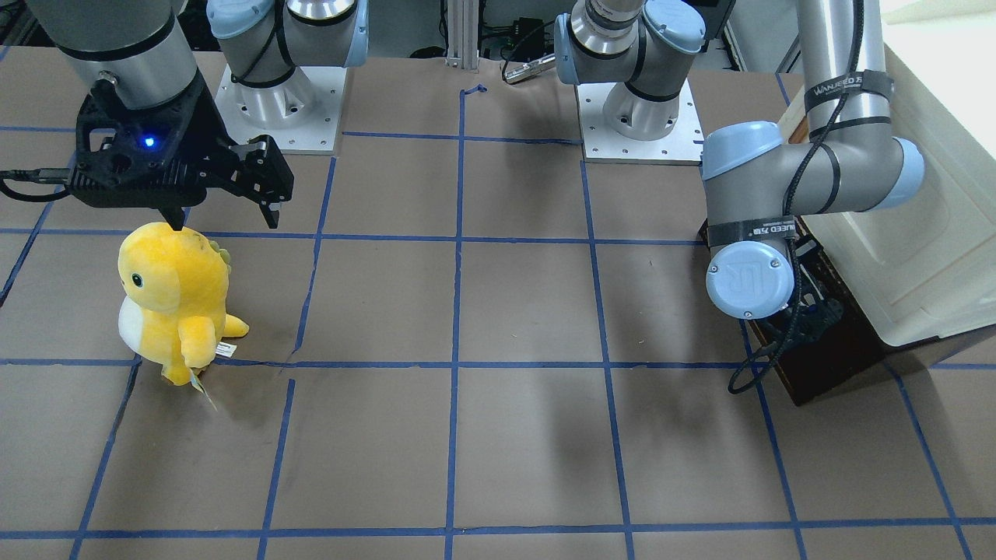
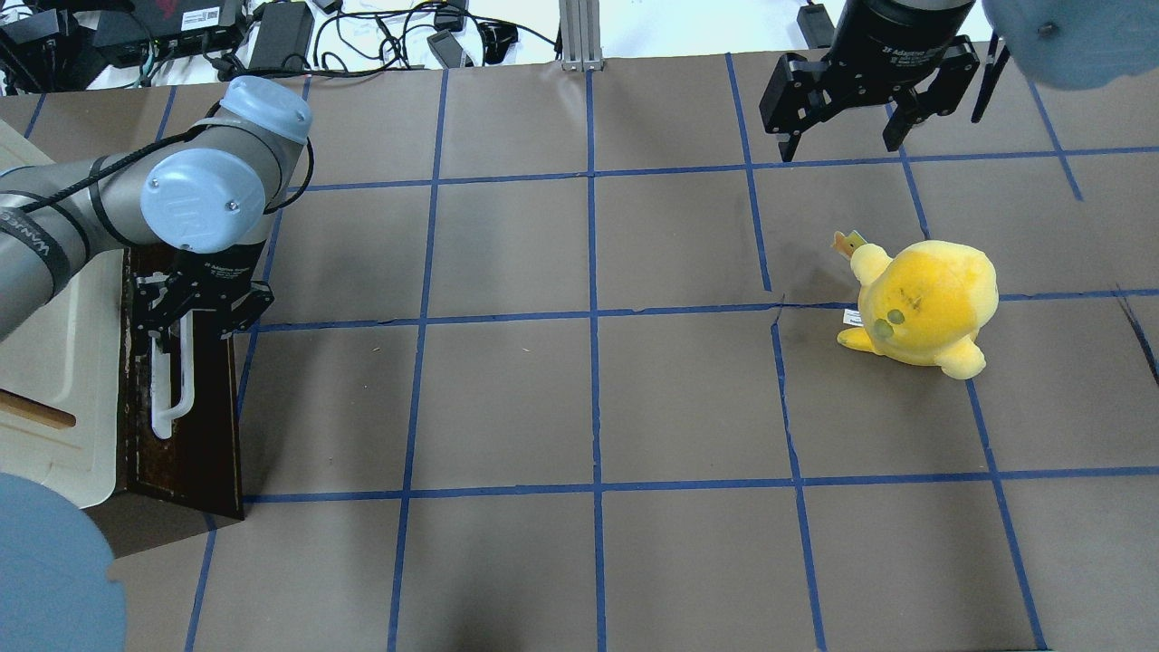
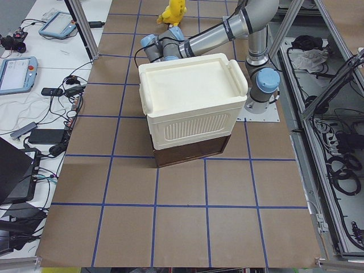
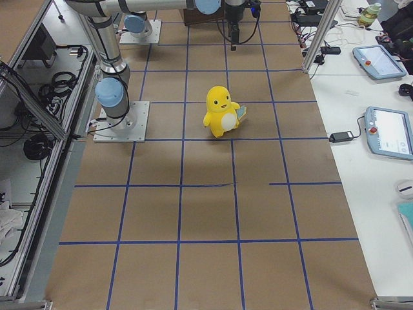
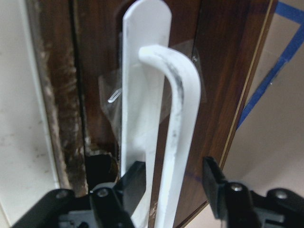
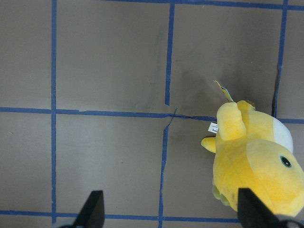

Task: Pull drawer sideways
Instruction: 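Close the left gripper on the white bar handle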

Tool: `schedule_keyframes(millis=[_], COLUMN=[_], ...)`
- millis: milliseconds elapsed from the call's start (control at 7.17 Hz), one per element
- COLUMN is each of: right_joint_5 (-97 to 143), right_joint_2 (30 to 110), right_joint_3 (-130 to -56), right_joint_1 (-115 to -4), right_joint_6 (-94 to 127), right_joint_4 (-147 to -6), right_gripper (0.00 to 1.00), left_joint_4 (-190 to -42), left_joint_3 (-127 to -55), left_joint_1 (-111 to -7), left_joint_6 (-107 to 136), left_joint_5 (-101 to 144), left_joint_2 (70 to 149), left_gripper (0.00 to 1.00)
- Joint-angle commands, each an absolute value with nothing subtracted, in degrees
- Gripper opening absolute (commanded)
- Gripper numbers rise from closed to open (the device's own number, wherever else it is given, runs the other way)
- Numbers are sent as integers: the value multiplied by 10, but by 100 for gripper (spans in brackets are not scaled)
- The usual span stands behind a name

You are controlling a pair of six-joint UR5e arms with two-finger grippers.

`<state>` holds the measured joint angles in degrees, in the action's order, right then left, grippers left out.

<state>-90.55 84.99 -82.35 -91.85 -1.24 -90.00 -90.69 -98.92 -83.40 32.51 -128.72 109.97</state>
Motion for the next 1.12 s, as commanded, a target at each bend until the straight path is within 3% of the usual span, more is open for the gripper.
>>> schedule_keyframes(millis=[0,558,976], right_joint_5=[-906,-905,-906], right_joint_2=[850,850,850], right_joint_3=[-824,-824,-824], right_joint_1=[-918,-918,-918], right_joint_6=[-12,-12,-12], right_joint_4=[-900,-900,-900], right_gripper=[100,100,100], left_joint_4=[-904,-902,-906], left_joint_3=[-987,-986,-986], left_joint_1=[-834,-837,-836], left_joint_6=[325,325,321], left_joint_5=[-1285,-1284,-1288], left_joint_2=[1102,1106,1099], left_gripper=[53,53,39])
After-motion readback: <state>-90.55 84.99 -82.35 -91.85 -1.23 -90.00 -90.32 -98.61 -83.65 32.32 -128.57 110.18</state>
